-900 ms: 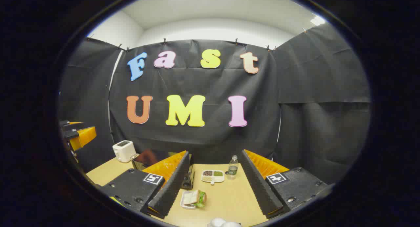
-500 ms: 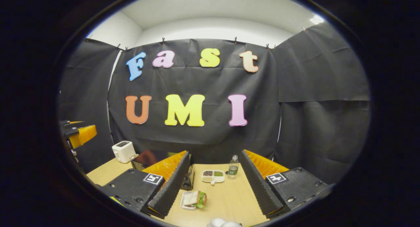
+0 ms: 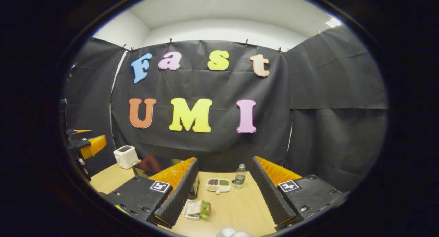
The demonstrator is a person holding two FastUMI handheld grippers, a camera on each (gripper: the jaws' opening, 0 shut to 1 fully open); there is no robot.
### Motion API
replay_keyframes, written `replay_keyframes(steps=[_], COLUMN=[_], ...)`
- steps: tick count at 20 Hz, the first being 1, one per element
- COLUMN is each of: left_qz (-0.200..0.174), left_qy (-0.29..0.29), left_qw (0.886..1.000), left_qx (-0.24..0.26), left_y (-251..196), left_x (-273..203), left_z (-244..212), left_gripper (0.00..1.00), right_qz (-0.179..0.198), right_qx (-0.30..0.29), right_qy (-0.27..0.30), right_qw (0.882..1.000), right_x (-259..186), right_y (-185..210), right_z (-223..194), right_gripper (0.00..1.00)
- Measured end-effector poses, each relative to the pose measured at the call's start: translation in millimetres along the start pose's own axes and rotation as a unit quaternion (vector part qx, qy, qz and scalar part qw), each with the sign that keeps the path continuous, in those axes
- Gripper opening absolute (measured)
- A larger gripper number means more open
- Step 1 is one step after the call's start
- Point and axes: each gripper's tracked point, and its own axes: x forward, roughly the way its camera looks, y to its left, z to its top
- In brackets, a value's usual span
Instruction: Open the electric oven with the left hand, put the food in, and close the electric oven.
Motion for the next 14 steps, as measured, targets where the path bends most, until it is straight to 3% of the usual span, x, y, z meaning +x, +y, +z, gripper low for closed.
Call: replay_keyframes(steps=[7, 14], left_qz=[-0.018, -0.030], left_qy=[0.026, 0.092], left_qw=[0.999, 0.995], left_qx=[-0.017, -0.014], left_y=[-31, -56], left_x=[65, 139], left_z=[-57, -153], left_gripper=[0.96, 0.96], right_qz=[-0.043, -0.095], right_qx=[-0.010, -0.019], right_qy=[0.005, 0.020], right_qw=[0.999, 0.995], right_x=[-5, -20], right_y=[-36, -68], right_z=[3, -1], right_gripper=[0.99, 1.00])
